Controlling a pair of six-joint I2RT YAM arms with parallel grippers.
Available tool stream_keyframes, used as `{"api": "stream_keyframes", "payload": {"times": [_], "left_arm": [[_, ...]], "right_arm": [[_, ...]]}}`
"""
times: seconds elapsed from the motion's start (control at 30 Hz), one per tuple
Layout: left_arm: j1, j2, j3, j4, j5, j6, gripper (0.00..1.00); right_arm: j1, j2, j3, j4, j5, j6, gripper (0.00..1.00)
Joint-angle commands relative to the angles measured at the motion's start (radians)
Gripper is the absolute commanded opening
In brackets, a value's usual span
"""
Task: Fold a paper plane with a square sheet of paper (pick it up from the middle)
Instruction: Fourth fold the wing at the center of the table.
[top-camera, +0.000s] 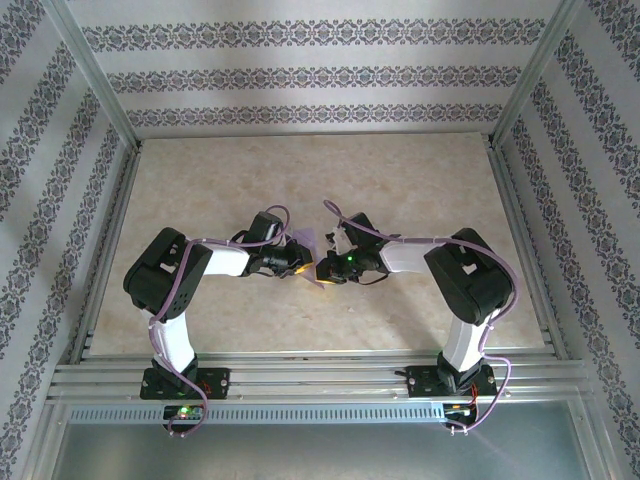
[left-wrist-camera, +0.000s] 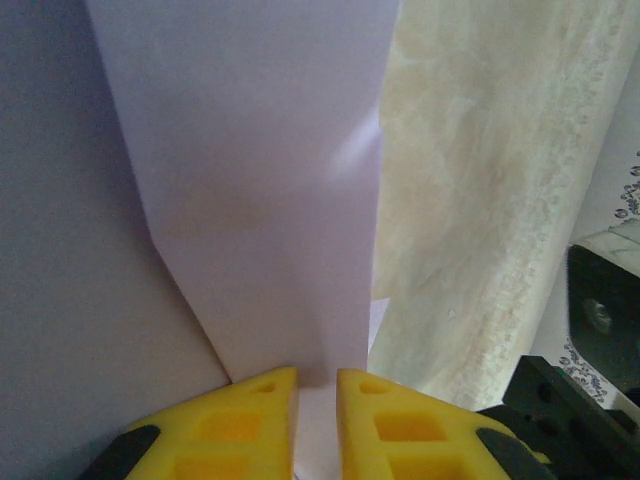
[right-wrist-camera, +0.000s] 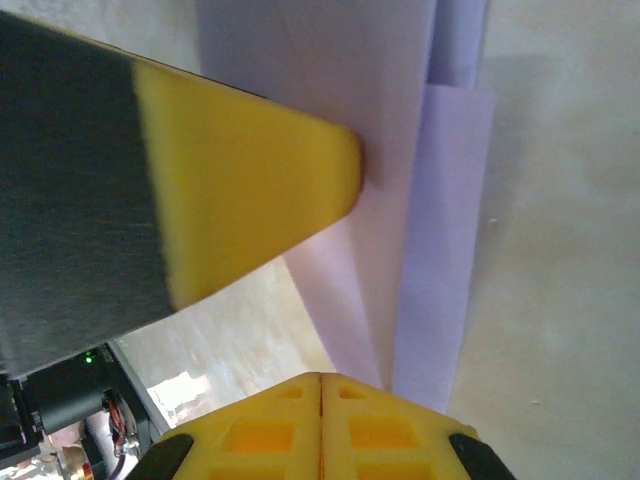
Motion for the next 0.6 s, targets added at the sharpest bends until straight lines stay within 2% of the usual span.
{"api": "stream_keyframes", "payload": {"times": [0.0, 0.27, 0.57], "left_arm": [[-0.011, 0.014, 0.007, -0.084, -0.039, 0.018, 0.19], [-0.011, -0.035, 0.033, -0.042, 0.001, 0.022, 0.2], [-0.01, -0.092, 0.06, -0.079, 0.006, 0.064, 0.23]], "right_arm": [[0.009, 0.023, 0.008, 0.007, 0.018, -0.007, 0.08], [0.005, 0.042, -0.012, 0.008, 0.023, -0.01, 0.08], [-0.004, 0.059, -0.029, 0.008, 0.033, -0.006, 0.08]]}}
